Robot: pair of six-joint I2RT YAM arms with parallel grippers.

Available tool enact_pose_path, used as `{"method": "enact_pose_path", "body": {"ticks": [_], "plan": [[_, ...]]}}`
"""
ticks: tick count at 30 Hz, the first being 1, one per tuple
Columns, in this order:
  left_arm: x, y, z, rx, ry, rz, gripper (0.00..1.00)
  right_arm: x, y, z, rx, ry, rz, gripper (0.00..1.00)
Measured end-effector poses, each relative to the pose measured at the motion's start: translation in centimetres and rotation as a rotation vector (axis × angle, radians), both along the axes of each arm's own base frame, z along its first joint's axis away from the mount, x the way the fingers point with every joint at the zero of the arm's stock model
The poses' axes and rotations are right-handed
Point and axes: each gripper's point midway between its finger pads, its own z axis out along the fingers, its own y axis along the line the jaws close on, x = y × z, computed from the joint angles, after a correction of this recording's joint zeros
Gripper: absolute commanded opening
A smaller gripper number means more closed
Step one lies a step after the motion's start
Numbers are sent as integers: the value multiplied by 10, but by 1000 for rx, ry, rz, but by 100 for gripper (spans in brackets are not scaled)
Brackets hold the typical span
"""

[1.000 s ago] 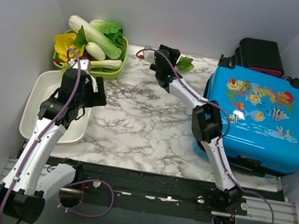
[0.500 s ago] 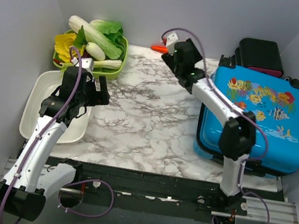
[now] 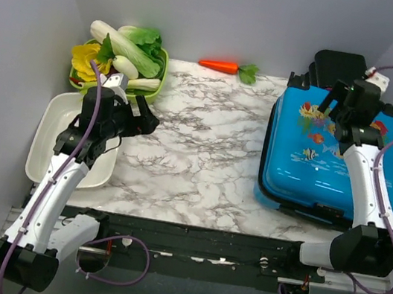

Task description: Open, take out, and arrange the luggage

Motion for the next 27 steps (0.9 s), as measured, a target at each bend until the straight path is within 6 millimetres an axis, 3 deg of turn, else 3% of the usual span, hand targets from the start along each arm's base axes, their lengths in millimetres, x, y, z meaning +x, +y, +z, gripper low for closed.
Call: {"method": "enact_pose_path", "body": {"ticks": [2, 4, 9, 13, 18, 27], "plan": [[3, -11, 4, -35, -13, -32, 99, -19, -34, -29, 46, 72, -103, 100], [8, -26, 7, -70, -21, -76, 99, -40, -62, -46, 79, 114, -185, 100], [18, -65, -3, -114, 14, -183, 99, -83, -122, -46, 143, 87, -357, 100], [23, -98, -11, -118, 55, -257, 99, -108, -159, -47, 189, 65, -450, 100], [30, -148, 2, -130, 41, -367, 99, -127, -181, -61, 232, 80, -494, 100], [54, -245, 22, -156, 15, -521, 99, -140, -207, -74, 291, 88, -508, 100]]}}
